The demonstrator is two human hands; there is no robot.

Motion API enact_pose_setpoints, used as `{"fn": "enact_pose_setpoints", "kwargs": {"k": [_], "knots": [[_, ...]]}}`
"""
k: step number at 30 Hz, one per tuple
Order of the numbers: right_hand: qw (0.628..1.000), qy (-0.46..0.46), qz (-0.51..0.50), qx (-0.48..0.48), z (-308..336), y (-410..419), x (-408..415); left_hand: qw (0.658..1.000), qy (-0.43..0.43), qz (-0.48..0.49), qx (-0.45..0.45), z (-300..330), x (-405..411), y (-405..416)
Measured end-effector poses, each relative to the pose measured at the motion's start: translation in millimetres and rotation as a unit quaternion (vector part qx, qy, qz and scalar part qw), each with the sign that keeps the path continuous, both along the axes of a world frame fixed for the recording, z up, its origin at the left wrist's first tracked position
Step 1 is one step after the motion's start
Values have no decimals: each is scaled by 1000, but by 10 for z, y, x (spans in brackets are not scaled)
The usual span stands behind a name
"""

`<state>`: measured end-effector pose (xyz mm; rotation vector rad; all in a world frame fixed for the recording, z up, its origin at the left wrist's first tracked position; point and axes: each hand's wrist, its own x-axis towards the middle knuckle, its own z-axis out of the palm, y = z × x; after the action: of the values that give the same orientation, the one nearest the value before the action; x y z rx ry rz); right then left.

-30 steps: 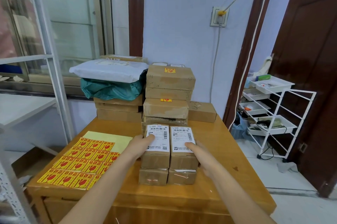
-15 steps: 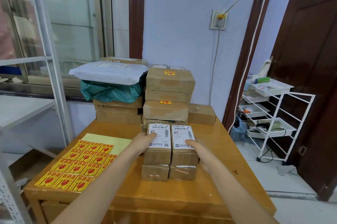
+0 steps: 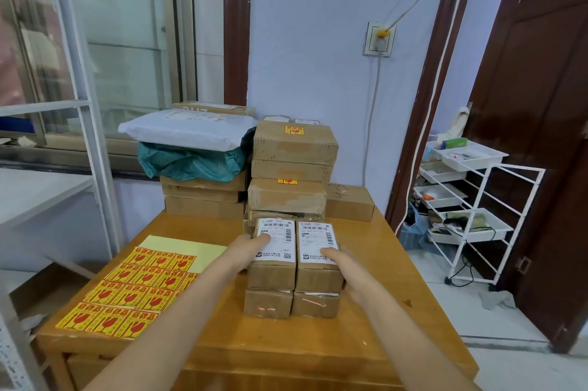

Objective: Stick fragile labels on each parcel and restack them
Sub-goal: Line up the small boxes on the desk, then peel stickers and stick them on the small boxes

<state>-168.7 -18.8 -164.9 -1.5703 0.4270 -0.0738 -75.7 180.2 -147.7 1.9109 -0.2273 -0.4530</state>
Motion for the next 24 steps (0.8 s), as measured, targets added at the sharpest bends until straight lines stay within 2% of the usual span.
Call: {"fn": "enact_pose_setpoints", "kwargs": {"k": [6,10,12,15,17,20,24], "knots": [[1000,4,18,-20,45,-3,-14,1000,12,3,-22,-19,-10,26],[997,-2,1,-71,113,-21,-46,999,11,14,-35,-5,-37,69],[990,-15,-22,-136,175,-22,-60,999,3,23,-27,-11,-26,123],[947,-48,-62,-310,286,11,-62,999,-28,42,-11,-32,-15,180],[920,-82,-69,-378,404,109,-93,996,-67,63,-2,-34,-36,219],[892,-159,-43,-421,588,359,-154,987,-125,96,31,-62,-60,310],[871,-211,49,-440,680,844,-221,966,-191,112,132,-189,-83,569]]}}
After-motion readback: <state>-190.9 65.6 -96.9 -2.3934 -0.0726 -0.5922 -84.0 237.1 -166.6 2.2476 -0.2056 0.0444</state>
